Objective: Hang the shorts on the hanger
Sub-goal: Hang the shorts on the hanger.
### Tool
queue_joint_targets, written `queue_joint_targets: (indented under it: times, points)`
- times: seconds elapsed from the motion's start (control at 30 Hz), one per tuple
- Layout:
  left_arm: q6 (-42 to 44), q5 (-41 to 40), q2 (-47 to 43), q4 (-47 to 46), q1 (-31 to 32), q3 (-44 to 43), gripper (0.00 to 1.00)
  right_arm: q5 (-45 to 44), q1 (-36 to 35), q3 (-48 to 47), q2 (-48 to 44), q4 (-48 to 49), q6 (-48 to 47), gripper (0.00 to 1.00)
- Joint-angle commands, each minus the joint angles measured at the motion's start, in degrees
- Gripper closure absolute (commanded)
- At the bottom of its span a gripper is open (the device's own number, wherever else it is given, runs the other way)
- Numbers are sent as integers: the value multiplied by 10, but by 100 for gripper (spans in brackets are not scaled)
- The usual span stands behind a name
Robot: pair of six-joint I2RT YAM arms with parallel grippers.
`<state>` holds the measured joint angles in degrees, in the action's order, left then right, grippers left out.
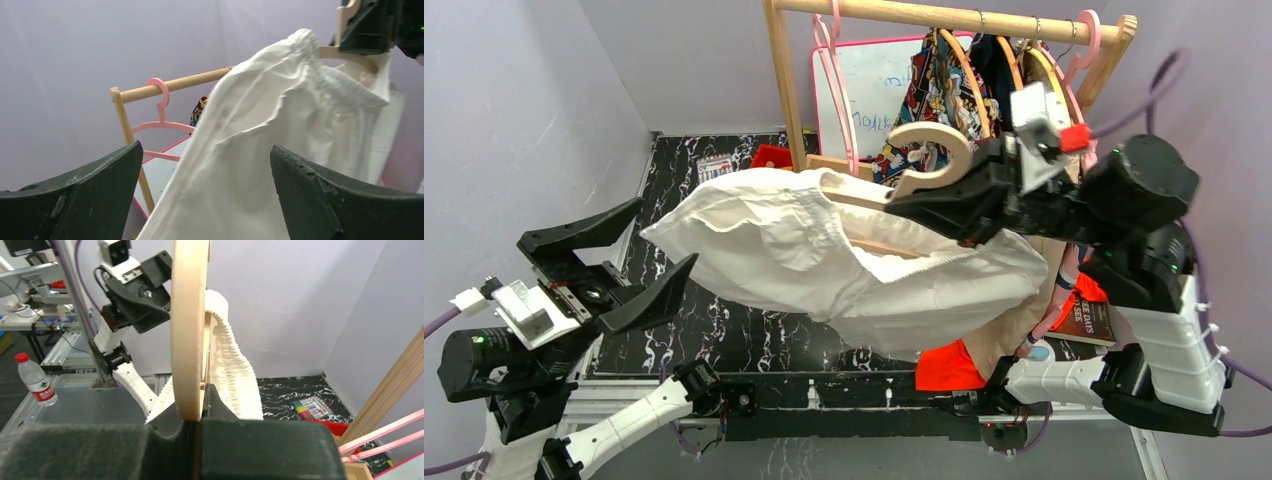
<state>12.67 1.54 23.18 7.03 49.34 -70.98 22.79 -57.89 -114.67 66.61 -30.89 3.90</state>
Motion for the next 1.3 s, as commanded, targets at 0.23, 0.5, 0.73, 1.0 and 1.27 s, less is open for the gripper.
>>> queue_joint_targets:
  times: [0.23, 0.5, 0.73, 1.0, 1.27]
  points:
    - [38, -77, -10, -9, 0, -36, 2, -3, -3, 162, -41, 1, -14, 100]
    - [61, -97, 6, 2, -1, -18, 2, 0, -3, 48, 20, -24, -29, 100]
    - [73, -131, 4, -51, -1, -23, 2, 73, -3, -119, 25, 112, 14, 100]
    - [107, -162, 1, -55, 0, -62, 2, 43, -2, 36, -29, 130, 3, 100]
    - [113, -164, 3, -46, -1, -75, 2, 25, -3, 176, -54, 100, 17, 100]
